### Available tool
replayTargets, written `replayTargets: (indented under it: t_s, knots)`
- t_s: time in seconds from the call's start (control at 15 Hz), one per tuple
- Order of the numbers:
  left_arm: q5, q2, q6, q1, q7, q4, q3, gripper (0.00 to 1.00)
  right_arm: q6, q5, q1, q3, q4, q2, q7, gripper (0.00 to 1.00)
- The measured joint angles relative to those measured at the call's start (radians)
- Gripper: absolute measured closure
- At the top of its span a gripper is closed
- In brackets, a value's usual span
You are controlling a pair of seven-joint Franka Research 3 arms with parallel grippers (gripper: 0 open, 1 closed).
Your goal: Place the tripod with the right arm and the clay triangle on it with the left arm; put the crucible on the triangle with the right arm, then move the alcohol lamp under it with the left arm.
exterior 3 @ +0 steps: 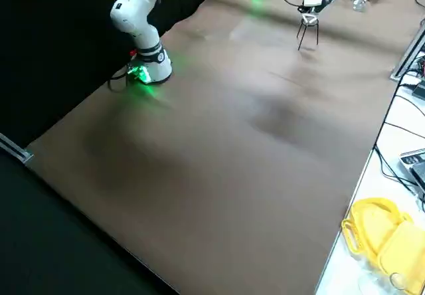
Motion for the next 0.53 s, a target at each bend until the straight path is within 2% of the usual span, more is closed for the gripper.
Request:
replayTargets:
  t_s: [0.13, 0.53]
  knots:
    - [-0.043, 0.014, -0.002, -0.022, 0.011, 0.000, 0.000, 0.00, 0.006, 0.000, 0.008, 0.000, 0.002, 0.009, 0.000, 0.94]
    - [-0.069, 0.057, -0.002, -0.072, 0.023, 0.000, 0.003, 0.00, 0.020, 0.000, 0.011, -0.002, 0.003, 0.032, 0.000, 0.95]
